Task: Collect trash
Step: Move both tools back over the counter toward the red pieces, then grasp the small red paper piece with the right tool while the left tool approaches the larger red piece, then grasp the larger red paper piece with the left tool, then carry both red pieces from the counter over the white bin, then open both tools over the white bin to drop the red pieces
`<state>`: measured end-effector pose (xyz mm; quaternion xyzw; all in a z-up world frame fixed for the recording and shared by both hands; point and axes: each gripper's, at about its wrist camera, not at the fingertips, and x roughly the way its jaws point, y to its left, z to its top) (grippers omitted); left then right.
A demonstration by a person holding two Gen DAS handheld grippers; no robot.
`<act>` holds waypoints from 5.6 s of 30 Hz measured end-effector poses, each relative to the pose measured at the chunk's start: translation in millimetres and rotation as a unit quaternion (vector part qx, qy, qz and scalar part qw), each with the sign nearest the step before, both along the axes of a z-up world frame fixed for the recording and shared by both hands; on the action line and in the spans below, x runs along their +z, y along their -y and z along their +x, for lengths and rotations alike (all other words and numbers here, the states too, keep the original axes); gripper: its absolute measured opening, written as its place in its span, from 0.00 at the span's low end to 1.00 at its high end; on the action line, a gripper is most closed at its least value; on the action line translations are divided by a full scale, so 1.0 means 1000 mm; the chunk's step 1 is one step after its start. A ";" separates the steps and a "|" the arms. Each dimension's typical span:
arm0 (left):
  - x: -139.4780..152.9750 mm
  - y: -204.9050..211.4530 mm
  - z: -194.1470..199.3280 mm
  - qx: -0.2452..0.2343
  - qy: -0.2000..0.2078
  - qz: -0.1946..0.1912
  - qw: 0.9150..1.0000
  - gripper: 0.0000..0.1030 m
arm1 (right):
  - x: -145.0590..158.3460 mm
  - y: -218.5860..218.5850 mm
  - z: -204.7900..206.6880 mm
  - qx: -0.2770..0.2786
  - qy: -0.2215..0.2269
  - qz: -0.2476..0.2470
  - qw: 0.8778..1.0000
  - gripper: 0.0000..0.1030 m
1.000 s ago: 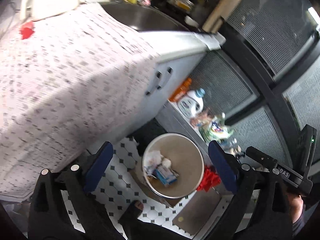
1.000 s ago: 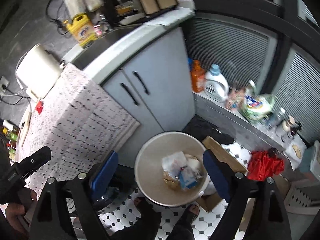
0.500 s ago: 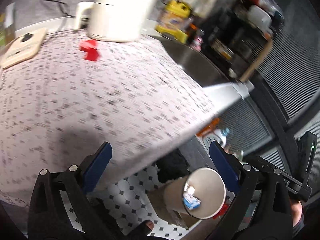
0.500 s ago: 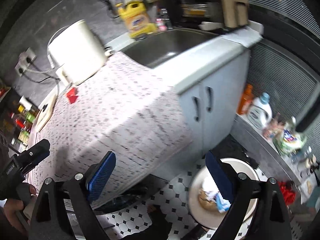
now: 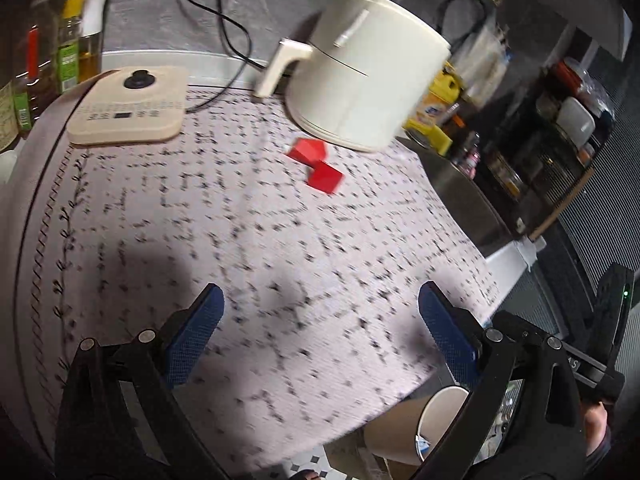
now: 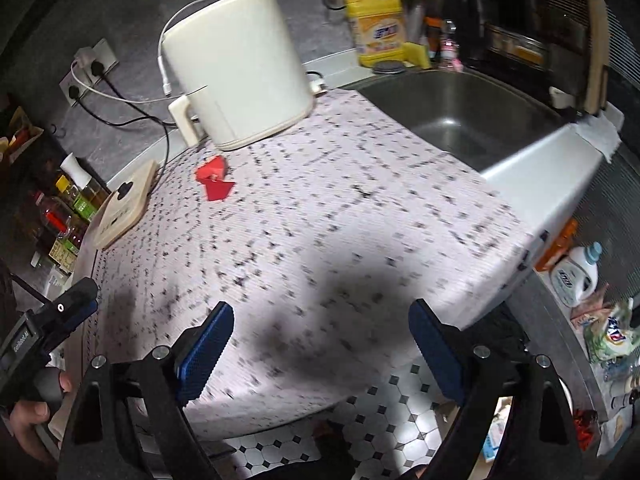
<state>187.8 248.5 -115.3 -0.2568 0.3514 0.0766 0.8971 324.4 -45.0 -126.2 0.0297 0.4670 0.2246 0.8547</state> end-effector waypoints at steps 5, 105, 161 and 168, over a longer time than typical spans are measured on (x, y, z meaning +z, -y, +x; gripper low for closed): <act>-0.005 -0.045 0.003 0.014 0.005 -0.003 1.000 0.94 | 0.000 -0.045 0.012 0.014 -0.001 -0.003 1.000 0.77; -0.018 -0.065 0.152 -0.002 -0.033 0.025 0.999 0.43 | -0.014 -0.060 0.155 0.021 -0.047 0.017 0.999 0.23; -0.033 0.328 0.059 -0.244 -0.054 0.014 0.968 0.43 | -0.048 0.349 -0.061 -0.225 -0.079 0.043 0.970 0.45; -0.050 0.388 0.050 -0.283 -0.079 0.012 0.956 0.44 | -0.050 0.403 -0.089 -0.247 -0.074 0.047 0.965 0.45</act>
